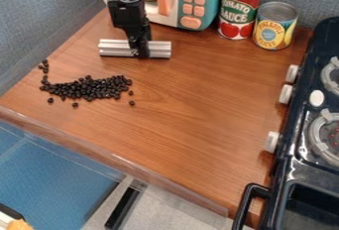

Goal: Sweep into pile

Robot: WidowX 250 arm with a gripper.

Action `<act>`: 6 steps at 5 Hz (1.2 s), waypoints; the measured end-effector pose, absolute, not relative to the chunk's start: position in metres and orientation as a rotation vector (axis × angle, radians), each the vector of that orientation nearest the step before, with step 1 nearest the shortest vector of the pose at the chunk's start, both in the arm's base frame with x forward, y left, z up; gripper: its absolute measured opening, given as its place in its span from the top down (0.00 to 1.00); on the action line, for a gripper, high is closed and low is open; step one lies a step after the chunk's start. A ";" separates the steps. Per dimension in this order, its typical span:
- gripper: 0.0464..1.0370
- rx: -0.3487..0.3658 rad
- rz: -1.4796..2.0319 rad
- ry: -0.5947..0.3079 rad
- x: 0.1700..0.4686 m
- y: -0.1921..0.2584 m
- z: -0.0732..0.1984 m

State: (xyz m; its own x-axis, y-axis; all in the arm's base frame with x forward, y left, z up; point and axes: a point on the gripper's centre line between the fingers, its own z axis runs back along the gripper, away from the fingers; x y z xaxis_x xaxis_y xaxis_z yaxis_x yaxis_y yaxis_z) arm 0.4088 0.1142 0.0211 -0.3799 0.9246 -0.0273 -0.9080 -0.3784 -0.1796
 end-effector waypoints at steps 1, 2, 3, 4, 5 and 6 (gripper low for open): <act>0.67 -0.143 1.967 -0.164 0.407 0.120 0.021; 0.67 -0.166 2.003 -0.157 0.403 0.134 0.019; 0.67 -0.165 2.046 -0.169 0.396 0.154 0.020; 0.62 -0.136 2.056 -0.168 0.393 0.160 0.021; 0.30 0.089 2.061 -0.093 0.389 0.173 0.014; 0.05 0.122 2.027 -0.061 0.391 0.166 0.023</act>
